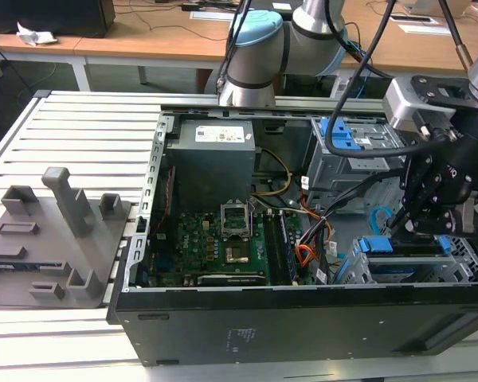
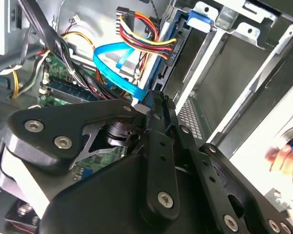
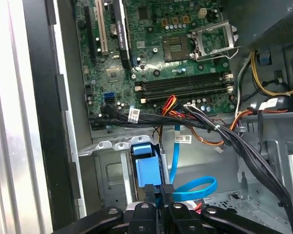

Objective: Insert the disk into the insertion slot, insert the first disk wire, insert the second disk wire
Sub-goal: 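Insert the second disk wire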

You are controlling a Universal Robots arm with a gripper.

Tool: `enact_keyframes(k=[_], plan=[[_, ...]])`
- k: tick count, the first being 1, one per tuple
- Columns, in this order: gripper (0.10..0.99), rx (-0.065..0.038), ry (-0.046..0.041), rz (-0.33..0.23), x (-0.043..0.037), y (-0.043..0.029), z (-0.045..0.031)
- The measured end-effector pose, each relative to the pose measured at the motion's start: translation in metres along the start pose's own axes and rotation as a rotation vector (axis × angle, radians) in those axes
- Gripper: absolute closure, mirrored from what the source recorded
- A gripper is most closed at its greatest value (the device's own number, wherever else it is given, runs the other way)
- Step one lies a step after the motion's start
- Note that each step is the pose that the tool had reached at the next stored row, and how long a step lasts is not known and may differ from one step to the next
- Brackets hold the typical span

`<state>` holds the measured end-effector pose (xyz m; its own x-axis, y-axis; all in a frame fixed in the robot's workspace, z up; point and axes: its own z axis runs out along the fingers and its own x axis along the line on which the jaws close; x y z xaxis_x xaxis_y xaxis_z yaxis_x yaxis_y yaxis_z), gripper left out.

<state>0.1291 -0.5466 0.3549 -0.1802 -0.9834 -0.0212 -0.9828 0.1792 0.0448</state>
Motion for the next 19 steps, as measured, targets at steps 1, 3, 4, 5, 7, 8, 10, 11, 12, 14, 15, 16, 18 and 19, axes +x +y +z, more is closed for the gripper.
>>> enact_keyframes(k=[1,3,4,5,7,8,10,11,12,14,15,16,18,19], plan=[[0.922,0.000,-0.0008,0.016,0.0000,0.0000,0.0001],[0.922,0.001,-0.0023,0.049,0.0000,0.0000,0.0002],[0.922,0.001,-0.0030,0.067,0.0000,0.0000,0.0002],[0.922,0.002,-0.0037,0.084,0.0000,0.0000,0.0003],[0.922,0.003,-0.0055,0.124,0.0000,0.0000,0.0004],[0.922,0.003,-0.0061,0.138,0.0000,0.0000,0.0005],[0.922,0.003,-0.0069,0.154,0.0000,0.0000,0.0005],[0.922,0.003,-0.0069,0.154,0.0000,0.0000,0.0005],[0.922,0.003,-0.0069,0.154,0.0000,0.0000,0.0005],[0.922,0.003,-0.0069,0.154,-0.0001,-0.0006,0.0005],[0.922,0.003,-0.0071,0.154,-0.0003,-0.0020,0.0010],[0.922,0.003,-0.0069,0.154,-0.0005,-0.0028,0.0012],[0.922,0.003,-0.0068,0.154,-0.0008,-0.0049,0.0020],[0.922,0.003,-0.0069,0.154,-0.0010,-0.0058,0.0023]])
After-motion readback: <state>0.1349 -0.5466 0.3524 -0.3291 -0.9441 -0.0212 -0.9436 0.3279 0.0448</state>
